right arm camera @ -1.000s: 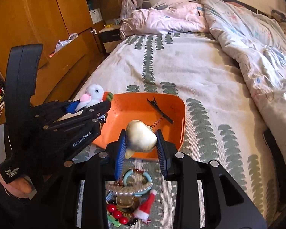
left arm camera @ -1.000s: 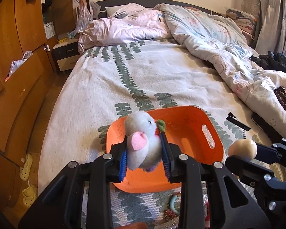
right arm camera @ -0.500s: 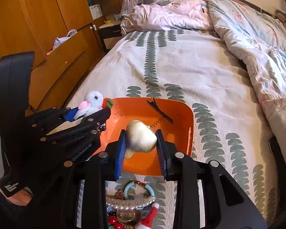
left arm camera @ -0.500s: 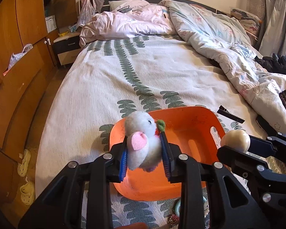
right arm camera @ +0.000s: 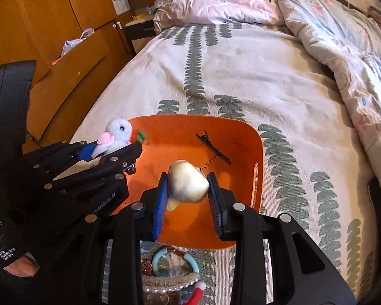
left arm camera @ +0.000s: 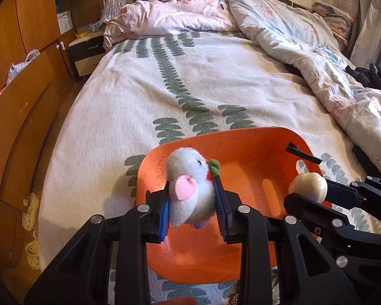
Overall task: Organize jewelry
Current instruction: 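Open left tool to drop the bunny in the basket while right tool releases the bulb ornament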
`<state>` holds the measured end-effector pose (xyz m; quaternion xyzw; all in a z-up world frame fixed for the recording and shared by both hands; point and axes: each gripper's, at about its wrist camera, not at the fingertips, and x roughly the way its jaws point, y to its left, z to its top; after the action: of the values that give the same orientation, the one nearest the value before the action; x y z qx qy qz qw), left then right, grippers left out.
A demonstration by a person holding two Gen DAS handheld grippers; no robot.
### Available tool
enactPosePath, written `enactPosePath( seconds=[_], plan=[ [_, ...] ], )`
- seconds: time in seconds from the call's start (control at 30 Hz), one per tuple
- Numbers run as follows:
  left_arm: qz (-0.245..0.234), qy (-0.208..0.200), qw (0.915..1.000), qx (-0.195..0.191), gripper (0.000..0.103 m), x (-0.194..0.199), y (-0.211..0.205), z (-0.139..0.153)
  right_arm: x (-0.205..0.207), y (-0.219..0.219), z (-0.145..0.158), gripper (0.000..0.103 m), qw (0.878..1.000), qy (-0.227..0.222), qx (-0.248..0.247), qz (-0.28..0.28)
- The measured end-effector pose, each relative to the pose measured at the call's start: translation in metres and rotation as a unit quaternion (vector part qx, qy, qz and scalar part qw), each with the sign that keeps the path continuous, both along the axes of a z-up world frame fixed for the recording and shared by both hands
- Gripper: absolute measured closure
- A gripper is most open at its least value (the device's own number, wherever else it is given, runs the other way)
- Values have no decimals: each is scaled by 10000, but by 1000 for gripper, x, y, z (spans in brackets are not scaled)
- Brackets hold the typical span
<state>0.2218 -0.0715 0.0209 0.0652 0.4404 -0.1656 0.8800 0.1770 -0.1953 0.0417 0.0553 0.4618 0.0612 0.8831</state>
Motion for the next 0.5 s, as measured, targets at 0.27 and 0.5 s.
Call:
enactPosePath(
  seconds=[0.27,0.5],
  plan=[
    [70,27,9999,82,72,5,2,-7,7,2,-13,72,9999,99,-125,-30],
    [99,46,9999,128,71,7,2,-12,11,0,-18,72,9998,143,-143,-74]
  ],
)
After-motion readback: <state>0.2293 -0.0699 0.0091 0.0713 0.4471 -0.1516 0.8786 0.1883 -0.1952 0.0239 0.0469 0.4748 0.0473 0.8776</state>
